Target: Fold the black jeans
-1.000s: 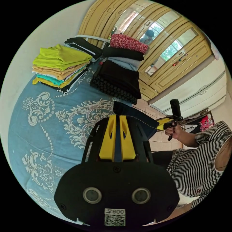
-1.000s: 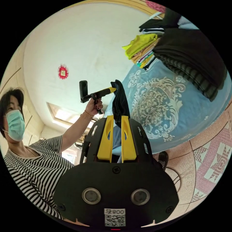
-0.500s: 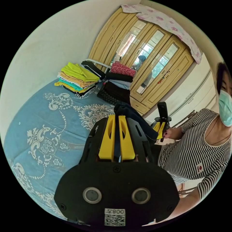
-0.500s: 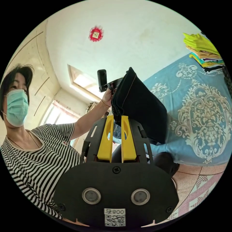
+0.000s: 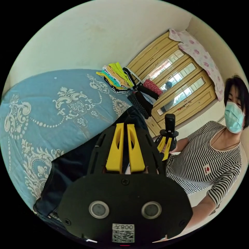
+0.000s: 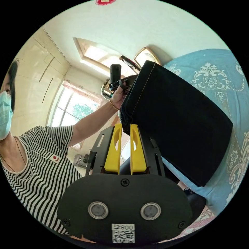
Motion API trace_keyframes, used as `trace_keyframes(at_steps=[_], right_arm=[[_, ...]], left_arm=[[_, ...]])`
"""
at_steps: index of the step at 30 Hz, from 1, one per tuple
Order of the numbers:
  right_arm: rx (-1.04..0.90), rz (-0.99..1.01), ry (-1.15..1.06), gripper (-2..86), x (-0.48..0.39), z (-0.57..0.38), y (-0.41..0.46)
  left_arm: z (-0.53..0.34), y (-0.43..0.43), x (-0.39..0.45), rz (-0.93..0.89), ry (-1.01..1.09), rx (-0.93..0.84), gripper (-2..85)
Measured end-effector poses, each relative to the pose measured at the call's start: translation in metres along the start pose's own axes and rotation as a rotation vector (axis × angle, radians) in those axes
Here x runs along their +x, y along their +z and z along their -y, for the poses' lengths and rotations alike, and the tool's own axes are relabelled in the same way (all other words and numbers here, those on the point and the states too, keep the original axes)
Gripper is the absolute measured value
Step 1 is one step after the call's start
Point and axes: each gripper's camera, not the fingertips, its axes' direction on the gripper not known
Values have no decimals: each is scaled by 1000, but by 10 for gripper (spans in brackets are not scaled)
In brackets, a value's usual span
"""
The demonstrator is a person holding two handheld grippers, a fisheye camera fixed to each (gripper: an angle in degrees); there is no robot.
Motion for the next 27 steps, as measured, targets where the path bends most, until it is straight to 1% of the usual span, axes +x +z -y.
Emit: trace_keyframes(at_steps=[2, 3, 5, 7, 11, 15, 21, 27], right_arm=[[-70, 0, 5, 59, 15, 21, 63], [-89, -2, 6, 59, 20, 26, 79], [-182, -29, 22, 60, 40, 42, 143], [-247, -57, 33, 60, 55, 50, 190], [-347, -69, 73, 60, 87, 68, 277], [-387, -92, 65, 60, 95, 85, 330], [-439, -112, 76, 55, 107, 101, 405], [-500, -68, 101, 10, 117, 105, 472]], left_arm=[[-38, -6, -31, 22, -75, -6, 23], [-48, -6, -38, 25, -96, -11, 23], [-86, -4, -70, 46, -192, -37, 22], [-115, 0, -93, 52, -266, -50, 22], [-172, 4, -137, 64, -425, -20, 19], [-203, 5, -155, 76, -457, 19, 12], [-241, 3, -176, 165, -512, 39, 3], [-283, -1, -166, 235, -547, 140, 2]])
